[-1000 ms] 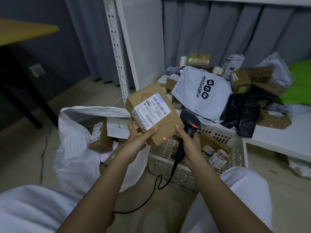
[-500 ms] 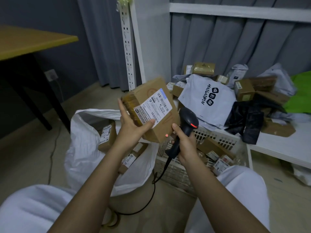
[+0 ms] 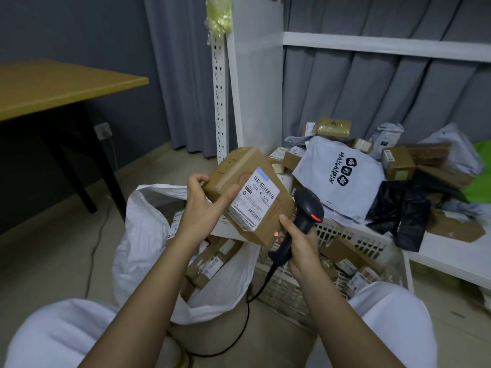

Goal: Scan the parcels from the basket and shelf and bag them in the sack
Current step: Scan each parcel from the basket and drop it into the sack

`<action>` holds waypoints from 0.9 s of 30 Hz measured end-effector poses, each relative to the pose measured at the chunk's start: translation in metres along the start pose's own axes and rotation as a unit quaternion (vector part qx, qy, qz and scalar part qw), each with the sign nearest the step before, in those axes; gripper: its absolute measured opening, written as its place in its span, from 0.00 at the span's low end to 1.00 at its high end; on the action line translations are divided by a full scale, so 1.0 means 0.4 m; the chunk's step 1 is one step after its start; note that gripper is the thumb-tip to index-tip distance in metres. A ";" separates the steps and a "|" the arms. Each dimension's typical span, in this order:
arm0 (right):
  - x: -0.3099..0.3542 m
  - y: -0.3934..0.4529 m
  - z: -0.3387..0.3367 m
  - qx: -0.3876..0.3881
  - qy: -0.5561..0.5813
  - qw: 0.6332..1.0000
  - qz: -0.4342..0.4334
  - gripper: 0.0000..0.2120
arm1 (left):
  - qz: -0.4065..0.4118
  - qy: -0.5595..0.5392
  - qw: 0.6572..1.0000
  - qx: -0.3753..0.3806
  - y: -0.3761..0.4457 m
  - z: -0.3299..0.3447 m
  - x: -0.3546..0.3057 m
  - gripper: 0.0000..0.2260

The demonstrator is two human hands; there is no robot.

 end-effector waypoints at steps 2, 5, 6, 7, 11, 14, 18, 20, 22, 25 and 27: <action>0.012 0.004 -0.001 0.003 -0.011 1.000 -0.010 0.18 | -0.020 0.012 1.000 -0.006 0.002 -0.012 -0.002 0.30; 0.037 0.011 -0.004 -0.002 -0.049 0.998 -0.032 0.17 | -0.053 0.035 0.997 0.035 0.011 -0.024 0.016 0.24; 0.047 0.013 -0.005 -0.001 -0.059 0.997 -0.040 0.17 | -0.073 0.042 0.994 0.068 0.013 -0.025 0.029 0.27; 0.058 0.016 -0.005 0.000 -0.066 0.997 -0.049 0.18 | -0.096 0.052 0.988 0.108 0.014 -0.024 0.045 0.31; 0.107 0.023 0.002 0.017 -0.139 0.984 -0.110 0.18 | -0.171 0.036 0.959 0.222 -0.004 -0.014 0.104 0.44; 0.130 0.013 0.028 0.051 -0.195 0.971 -0.128 0.17 | -0.200 0.005 0.950 0.241 -0.027 -0.006 0.139 0.37; 0.145 0.007 0.068 0.091 -0.228 0.960 -0.137 0.16 | -0.260 -0.094 0.939 0.205 -0.047 -0.004 0.200 0.43; 0.141 0.009 0.075 0.075 -0.215 0.966 -0.123 0.15 | -0.258 -0.116 0.946 0.156 -0.049 -0.013 0.215 0.42; 0.137 0.003 0.085 0.064 -0.238 0.960 -0.132 0.10 | -0.239 -0.100 0.961 0.100 -0.038 -0.026 0.228 0.39; 0.104 -0.026 0.118 0.102 -0.305 0.940 -0.117 0.11 | -0.209 -0.091 0.973 0.015 -0.012 -0.067 0.260 0.45; 0.069 -0.059 0.140 0.152 -0.356 0.919 -0.072 0.14 | -0.206 -0.103 0.973 -0.023 0.002 -0.095 0.281 0.48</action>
Point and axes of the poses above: each hand's wrist, its own y-axis towards the middle knuckle, its own z-axis out of the palm, x = y × z, the point moved 8 cm from there along y, towards the middle knuckle, and after that the axes turned 3 degrees about -x, right-handed, at the moved point
